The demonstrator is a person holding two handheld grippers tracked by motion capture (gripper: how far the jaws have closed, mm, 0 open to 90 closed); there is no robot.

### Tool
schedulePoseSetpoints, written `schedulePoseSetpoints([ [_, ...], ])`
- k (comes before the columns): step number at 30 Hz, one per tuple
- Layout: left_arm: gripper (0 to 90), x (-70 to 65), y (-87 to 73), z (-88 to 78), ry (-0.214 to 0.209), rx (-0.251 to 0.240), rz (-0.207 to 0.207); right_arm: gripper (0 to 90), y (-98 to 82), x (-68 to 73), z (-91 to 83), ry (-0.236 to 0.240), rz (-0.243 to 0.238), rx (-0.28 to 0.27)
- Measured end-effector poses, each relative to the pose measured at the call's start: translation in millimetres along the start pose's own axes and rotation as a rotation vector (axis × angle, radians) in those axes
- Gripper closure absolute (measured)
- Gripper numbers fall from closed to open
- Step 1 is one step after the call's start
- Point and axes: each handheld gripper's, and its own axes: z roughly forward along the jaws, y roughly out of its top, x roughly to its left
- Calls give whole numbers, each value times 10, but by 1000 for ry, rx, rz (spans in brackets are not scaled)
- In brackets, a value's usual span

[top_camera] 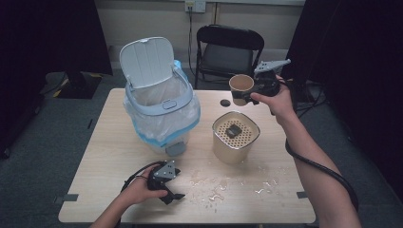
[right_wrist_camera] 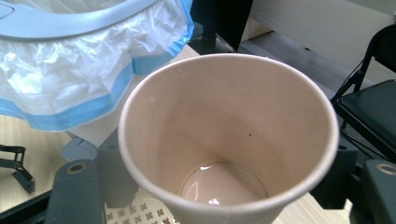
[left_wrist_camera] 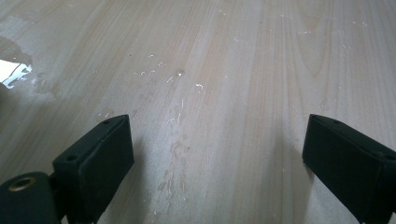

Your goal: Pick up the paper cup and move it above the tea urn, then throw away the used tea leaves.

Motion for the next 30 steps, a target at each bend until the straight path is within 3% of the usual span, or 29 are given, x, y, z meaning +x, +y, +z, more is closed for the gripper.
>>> schedulePoseSetpoints([
  [30,58,-15,7,18,0,-1,-7,257,285,93,67,27,-12,-12],
])
